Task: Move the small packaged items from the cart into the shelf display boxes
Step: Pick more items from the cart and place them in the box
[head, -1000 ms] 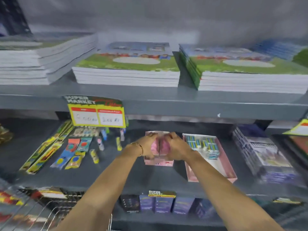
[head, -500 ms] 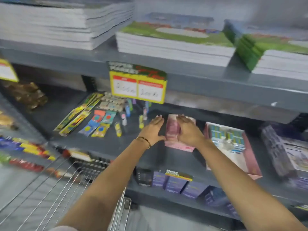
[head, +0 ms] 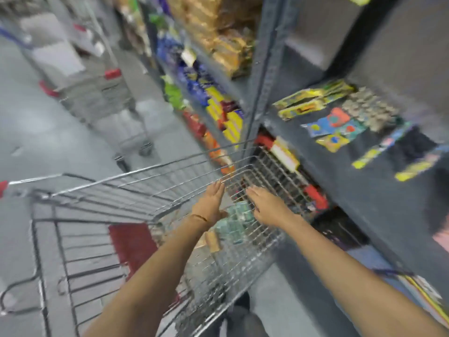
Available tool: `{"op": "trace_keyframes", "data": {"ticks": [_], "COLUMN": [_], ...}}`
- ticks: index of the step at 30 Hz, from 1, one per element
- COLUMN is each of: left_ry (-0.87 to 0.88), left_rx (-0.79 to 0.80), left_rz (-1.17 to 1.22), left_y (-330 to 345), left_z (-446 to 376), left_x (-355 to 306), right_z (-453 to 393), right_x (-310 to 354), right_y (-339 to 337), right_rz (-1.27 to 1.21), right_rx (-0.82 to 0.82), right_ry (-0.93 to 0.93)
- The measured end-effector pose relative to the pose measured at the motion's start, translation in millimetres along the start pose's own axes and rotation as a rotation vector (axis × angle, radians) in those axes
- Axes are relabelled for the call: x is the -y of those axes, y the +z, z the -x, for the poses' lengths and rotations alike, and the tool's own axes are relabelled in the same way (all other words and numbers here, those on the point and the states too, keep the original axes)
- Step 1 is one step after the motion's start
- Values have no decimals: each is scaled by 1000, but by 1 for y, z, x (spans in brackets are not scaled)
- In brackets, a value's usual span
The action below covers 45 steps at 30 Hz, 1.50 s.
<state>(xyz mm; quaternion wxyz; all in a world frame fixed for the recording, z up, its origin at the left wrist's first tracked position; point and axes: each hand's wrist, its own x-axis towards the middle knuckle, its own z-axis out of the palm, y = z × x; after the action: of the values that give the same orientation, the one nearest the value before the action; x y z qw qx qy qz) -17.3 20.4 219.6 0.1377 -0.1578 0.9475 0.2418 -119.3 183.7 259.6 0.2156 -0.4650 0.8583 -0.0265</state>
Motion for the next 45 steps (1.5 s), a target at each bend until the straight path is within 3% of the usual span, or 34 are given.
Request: {"op": "trace_keyframes", "data": {"ticks": [6, 10, 14, 17, 21, 25, 29, 36, 41, 45], "left_ry": [-233, -285, -284, -249, -254, -255, -113, 234, 750, 1048], "left_rx": [128, 210, 267, 212, 138, 96, 36, -39, -216, -165], "left_rz": [-10, -49, -50, -78, 2, 52, -60, -97, -346, -445], "left_y": [97, 159, 204, 226, 225, 181, 114, -16, -70, -74], "left_z": [-3, -21, -33, -35, -34, -26, -24, -45, -70, -67], "left_x": [109, 149, 165, 165, 164, 150, 115, -15, -158, -285], "right_z": [-88, -118, -126, -133, -139, -133, -108, -6, 102, 192], "right_x": [31, 46, 51, 51, 50, 47, 37, -12, -72, -130], "right_y": [109, 185, 246, 265, 256, 205, 128, -25, -91, -113], "right_rz": [174, 408, 580, 638, 622, 498, 375, 226, 57, -65], "right_rx": [376, 505, 474, 412, 358, 272, 259, -83, -342, -515], "right_ry": [-163, -319, -370, -366, -360, -314, -241, -2, 273, 491]}}
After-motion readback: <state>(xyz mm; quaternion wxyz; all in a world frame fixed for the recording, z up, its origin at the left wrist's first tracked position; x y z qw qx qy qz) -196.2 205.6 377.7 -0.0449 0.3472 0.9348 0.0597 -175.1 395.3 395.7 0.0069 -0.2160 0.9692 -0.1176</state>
